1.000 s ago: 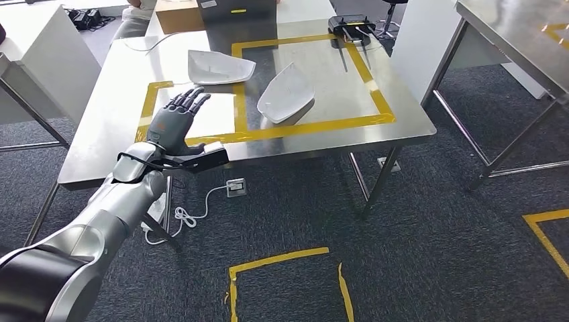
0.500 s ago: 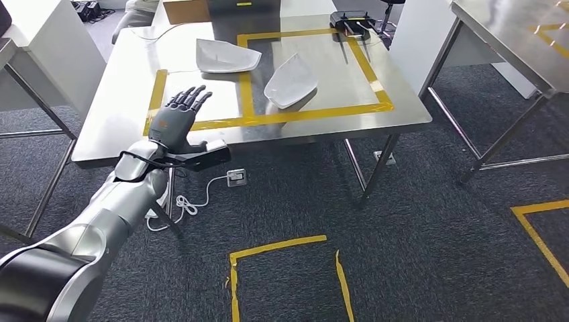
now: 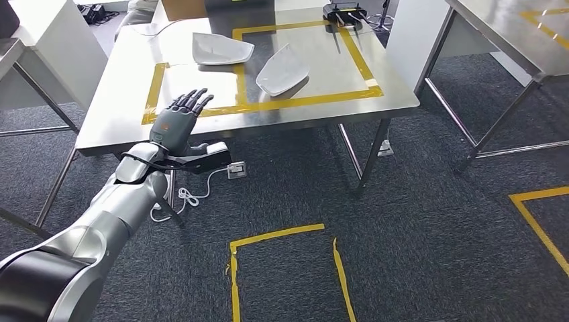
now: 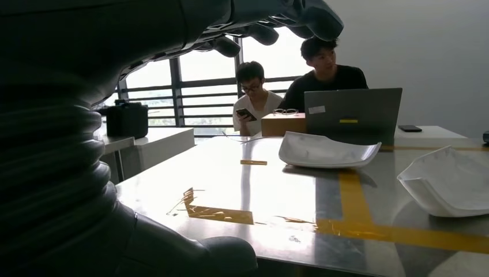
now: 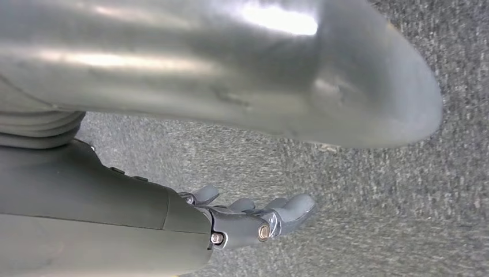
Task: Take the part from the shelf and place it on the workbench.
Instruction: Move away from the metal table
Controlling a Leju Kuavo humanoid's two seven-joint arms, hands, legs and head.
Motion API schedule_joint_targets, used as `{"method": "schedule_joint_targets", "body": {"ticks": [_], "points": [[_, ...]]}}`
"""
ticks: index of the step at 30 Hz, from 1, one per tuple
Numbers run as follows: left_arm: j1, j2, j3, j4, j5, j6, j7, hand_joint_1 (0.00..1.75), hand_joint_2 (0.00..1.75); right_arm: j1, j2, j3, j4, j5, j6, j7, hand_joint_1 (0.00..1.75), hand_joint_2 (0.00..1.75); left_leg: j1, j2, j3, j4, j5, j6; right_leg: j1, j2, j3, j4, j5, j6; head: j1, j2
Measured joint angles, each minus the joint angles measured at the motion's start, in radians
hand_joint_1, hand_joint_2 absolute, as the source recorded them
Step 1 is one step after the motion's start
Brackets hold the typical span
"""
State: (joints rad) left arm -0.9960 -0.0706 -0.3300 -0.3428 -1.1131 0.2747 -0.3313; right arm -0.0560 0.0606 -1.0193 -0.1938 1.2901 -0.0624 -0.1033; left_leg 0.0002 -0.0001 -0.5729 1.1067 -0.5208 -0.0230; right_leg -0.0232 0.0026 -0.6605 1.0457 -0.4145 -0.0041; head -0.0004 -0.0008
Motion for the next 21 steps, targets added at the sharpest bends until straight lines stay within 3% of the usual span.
{"method": "schedule_joint_targets", "body": {"ticks": [2,4,6,9,10,11,12,15,16,17,21], "points": [[-0.005,-0.002,0.000,-0.003,0.000,-0.003,-0.001,0.00,1.75,-0.001,0.000,0.000,0.000,0.000,0.000,0.002,0.00,0.00,-0.007,-0.002,0.040,-0.069,-0.004,0.010,-0.001,0.000,-0.002,-0.003,0.014,0.013,-0.001,0.000],[-0.007,-0.005,0.000,-0.004,0.000,-0.008,-0.002,0.00,1.75,0.000,0.001,0.000,0.000,0.000,0.000,0.002,0.00,0.00,-0.009,-0.001,0.035,-0.079,0.009,0.022,-0.003,0.000,-0.003,-0.010,0.026,0.028,-0.004,0.000],[-0.010,-0.009,0.000,-0.004,0.000,-0.012,-0.004,0.00,1.75,0.002,0.001,0.000,0.000,0.001,0.000,0.000,0.00,0.00,-0.005,0.002,0.028,-0.090,0.030,0.038,-0.004,0.001,-0.016,0.013,-0.004,0.040,-0.004,0.000],[-0.011,-0.011,0.000,-0.004,0.002,-0.016,-0.009,0.00,0.44,0.002,-0.001,0.000,0.000,0.002,0.000,-0.004,0.00,0.00,-0.004,0.004,-0.001,-0.095,0.061,0.051,-0.004,0.001,-0.075,0.184,-0.129,0.051,0.000,0.000],[-0.009,-0.011,0.000,-0.003,0.004,-0.021,-0.014,0.00,0.00,0.002,-0.002,0.000,0.000,0.003,0.000,-0.005,0.00,0.00,-0.004,0.004,-0.012,-0.093,0.067,0.050,-0.003,0.001,-0.089,0.240,-0.152,0.054,0.000,0.000],[-0.006,-0.011,0.000,-0.002,0.006,-0.028,-0.020,0.00,0.00,0.002,-0.003,0.000,0.000,0.004,0.000,-0.005,0.00,0.00,-0.005,0.004,-0.022,-0.091,0.073,0.049,-0.003,0.001,-0.088,0.266,-0.154,0.055,0.000,0.000],[-0.003,-0.011,0.000,-0.001,0.009,-0.036,-0.026,0.00,0.00,0.003,-0.003,0.000,0.000,0.005,0.000,-0.006,0.00,0.00,-0.005,0.004,-0.032,-0.089,0.078,0.047,-0.003,0.001,-0.066,0.252,-0.141,0.055,0.000,0.000],[0.001,-0.011,0.001,-0.001,0.014,-0.054,-0.031,0.00,0.00,0.001,-0.006,0.000,0.000,0.005,0.000,-0.006,0.00,0.00,-0.004,0.006,-0.051,-0.076,0.088,0.037,0.000,0.000,0.071,0.059,-0.094,0.045,0.000,0.000],[0.000,-0.010,0.002,-0.001,0.015,-0.059,-0.030,0.00,0.00,0.001,-0.006,0.000,0.000,0.004,0.000,-0.007,0.00,0.00,-0.005,0.007,-0.053,-0.073,0.091,0.032,0.002,0.000,0.097,0.016,-0.090,0.039,0.000,0.000],[0.000,-0.010,0.002,-0.001,0.017,-0.061,-0.030,0.00,0.00,0.001,-0.006,0.000,0.000,0.004,0.000,-0.007,0.00,0.00,-0.007,0.007,-0.057,-0.070,0.092,0.029,0.004,0.001,0.106,-0.002,-0.092,0.031,0.000,0.000],[0.001,-0.008,0.005,0.000,0.019,-0.063,-0.029,0.00,0.00,0.002,-0.006,0.000,0.000,0.003,0.000,-0.010,0.00,0.00,-0.011,0.005,-0.063,-0.076,0.098,0.046,0.006,0.000,0.097,-0.011,-0.083,0.016,-0.003,0.000]]}}
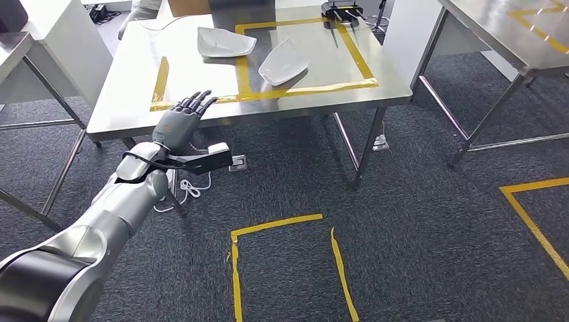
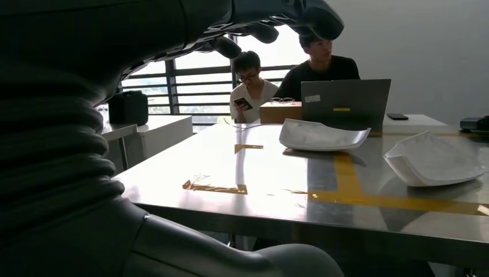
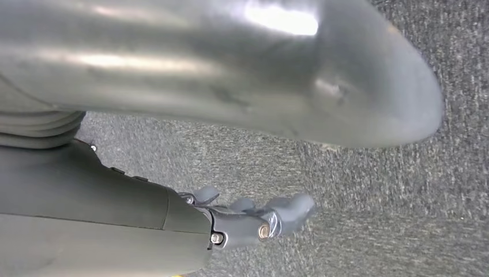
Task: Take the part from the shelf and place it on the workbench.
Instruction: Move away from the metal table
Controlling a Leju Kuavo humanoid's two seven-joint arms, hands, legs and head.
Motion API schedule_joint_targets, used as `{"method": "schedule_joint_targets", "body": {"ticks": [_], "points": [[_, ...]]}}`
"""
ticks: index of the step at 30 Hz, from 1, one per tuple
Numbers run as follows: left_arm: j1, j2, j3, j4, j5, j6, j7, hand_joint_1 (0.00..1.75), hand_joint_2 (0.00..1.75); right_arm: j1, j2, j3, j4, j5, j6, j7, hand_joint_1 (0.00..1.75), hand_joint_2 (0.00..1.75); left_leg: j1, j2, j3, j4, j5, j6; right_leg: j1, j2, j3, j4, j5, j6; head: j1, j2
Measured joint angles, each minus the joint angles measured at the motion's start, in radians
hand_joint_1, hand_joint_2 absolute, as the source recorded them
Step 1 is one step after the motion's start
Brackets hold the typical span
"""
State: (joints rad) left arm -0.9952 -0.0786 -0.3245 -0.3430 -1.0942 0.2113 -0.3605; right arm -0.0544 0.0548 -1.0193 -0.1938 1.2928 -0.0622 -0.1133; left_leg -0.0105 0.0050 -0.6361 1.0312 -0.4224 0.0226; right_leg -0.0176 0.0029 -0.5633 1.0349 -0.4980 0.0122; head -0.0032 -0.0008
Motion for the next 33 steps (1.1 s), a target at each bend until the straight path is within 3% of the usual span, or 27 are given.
{"method": "schedule_joint_targets", "body": {"ticks": [4,7,11,21,30,33], "points": [[0.000,0.000,0.001,0.001,0.003,0.002,-0.001,0.00,1.75,0.001,0.001,0.000,0.000,0.001,0.000,0.000,0.00,0.00,0.001,0.000,0.000,-0.013,0.020,-0.022,0.001,0.000,-0.008,0.001,0.009,-0.011,0.000,0.000],[0.001,0.001,0.001,0.001,0.007,0.004,-0.003,0.00,1.75,0.001,0.001,0.000,0.000,0.007,-0.001,-0.007,0.00,0.00,0.001,0.000,0.000,-0.016,0.026,-0.029,0.002,0.000,-0.011,0.001,0.011,-0.013,0.000,0.000],[0.003,0.002,0.001,0.001,0.007,0.007,-0.006,0.00,1.75,0.001,0.001,0.000,0.000,0.016,-0.024,-0.024,0.00,1.75,0.002,0.000,-0.001,-0.016,0.027,-0.031,0.002,0.000,-0.011,0.002,0.011,-0.013,0.000,0.000],[0.010,0.002,0.001,0.003,0.001,0.001,0.001,0.00,1.75,0.000,0.002,0.000,0.000,0.017,-0.084,-0.045,0.00,1.75,0.001,-0.002,-0.005,-0.014,0.027,-0.031,0.001,0.000,-0.013,0.002,0.012,-0.010,0.000,0.000],[0.014,0.001,0.001,0.004,-0.015,-0.029,0.024,0.00,1.75,0.000,0.002,0.000,0.000,0.013,-0.081,-0.041,0.00,1.75,0.000,-0.002,-0.011,-0.011,0.027,-0.030,0.001,0.000,-0.017,0.001,0.015,-0.006,0.000,0.000],[0.047,0.002,0.002,0.004,0.008,-0.033,0.032,0.00,1.75,0.002,0.002,0.016,0.000,-0.022,-0.066,-0.038,0.00,1.75,0.000,-0.002,-0.012,-0.011,0.027,-0.029,0.000,-0.001,-0.018,0.001,0.015,-0.005,0.000,0.000]]}}
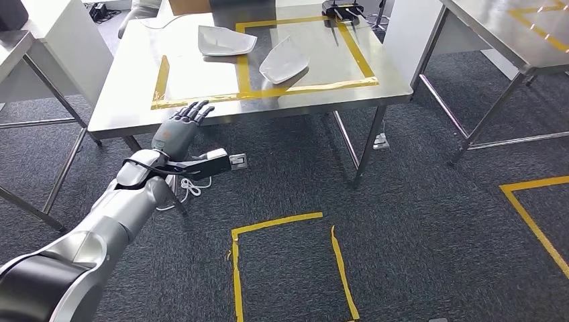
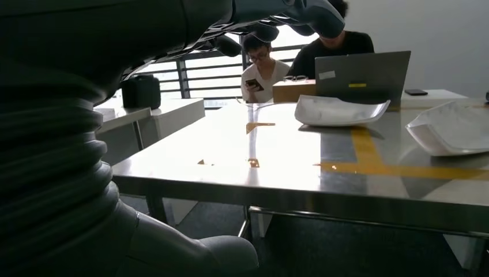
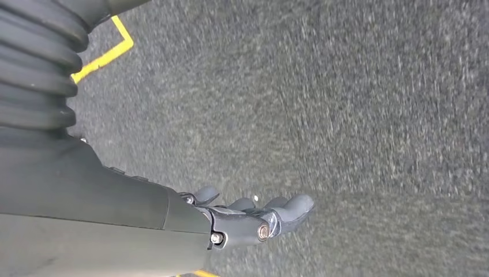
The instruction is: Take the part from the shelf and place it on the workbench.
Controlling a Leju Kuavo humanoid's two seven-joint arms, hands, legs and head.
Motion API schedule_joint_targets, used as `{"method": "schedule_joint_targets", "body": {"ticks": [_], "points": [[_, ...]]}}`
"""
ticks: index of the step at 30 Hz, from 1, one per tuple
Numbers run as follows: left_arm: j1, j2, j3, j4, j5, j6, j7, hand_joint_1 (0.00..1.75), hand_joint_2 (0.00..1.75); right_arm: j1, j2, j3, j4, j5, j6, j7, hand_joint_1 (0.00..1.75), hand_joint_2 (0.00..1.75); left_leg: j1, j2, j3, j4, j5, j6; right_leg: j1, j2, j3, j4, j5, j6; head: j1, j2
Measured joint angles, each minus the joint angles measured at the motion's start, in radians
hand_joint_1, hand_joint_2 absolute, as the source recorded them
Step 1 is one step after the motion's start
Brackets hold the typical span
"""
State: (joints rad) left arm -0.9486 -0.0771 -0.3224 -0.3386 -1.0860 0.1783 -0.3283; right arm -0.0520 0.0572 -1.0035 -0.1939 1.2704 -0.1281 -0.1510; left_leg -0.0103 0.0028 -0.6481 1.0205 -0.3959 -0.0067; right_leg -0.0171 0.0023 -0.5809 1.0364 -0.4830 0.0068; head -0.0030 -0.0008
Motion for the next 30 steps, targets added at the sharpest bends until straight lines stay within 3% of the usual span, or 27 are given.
{"method": "schedule_joint_targets", "body": {"ticks": [15,16,19,20,30], "points": [[0.279,0.010,0.051,-0.001,0.273,-0.043,0.081,0.00,1.75,0.044,-0.002,0.211,-0.032,-0.320,0.033,0.037,0.00,1.75,0.000,0.000,-0.003,0.000,-0.001,0.001,0.000,0.000,-0.003,0.000,0.000,0.001,0.000,0.000],[0.298,0.011,0.055,-0.001,0.292,-0.046,0.087,0.00,1.31,0.047,-0.003,0.226,-0.035,-0.342,0.035,0.039,0.00,1.75,0.000,0.000,-0.004,0.000,-0.001,0.001,0.000,0.000,-0.003,0.000,-0.001,0.001,0.000,0.000],[0.356,0.015,0.070,-0.004,0.348,-0.055,0.104,0.00,0.00,0.058,-0.004,0.275,-0.045,-0.408,0.040,0.046,0.00,0.44,0.000,0.000,-0.004,0.000,-0.001,0.001,0.000,0.000,-0.003,0.000,-0.001,0.001,0.000,0.000],[0.376,0.016,0.075,-0.006,0.367,-0.057,0.110,0.00,0.00,0.062,-0.005,0.293,-0.048,-0.430,0.042,0.049,0.00,0.00,0.000,0.000,-0.004,0.000,-0.001,0.001,0.000,0.000,-0.003,0.000,-0.001,0.001,0.000,0.000],[0.557,0.030,0.125,-0.016,0.544,-0.086,0.162,0.00,0.00,0.096,-0.013,0.464,-0.078,-0.637,0.065,0.074,0.00,0.00,0.000,0.000,-0.005,0.000,-0.003,0.002,0.000,-0.001,-0.003,-0.001,-0.002,0.002,0.000,0.000]]}}
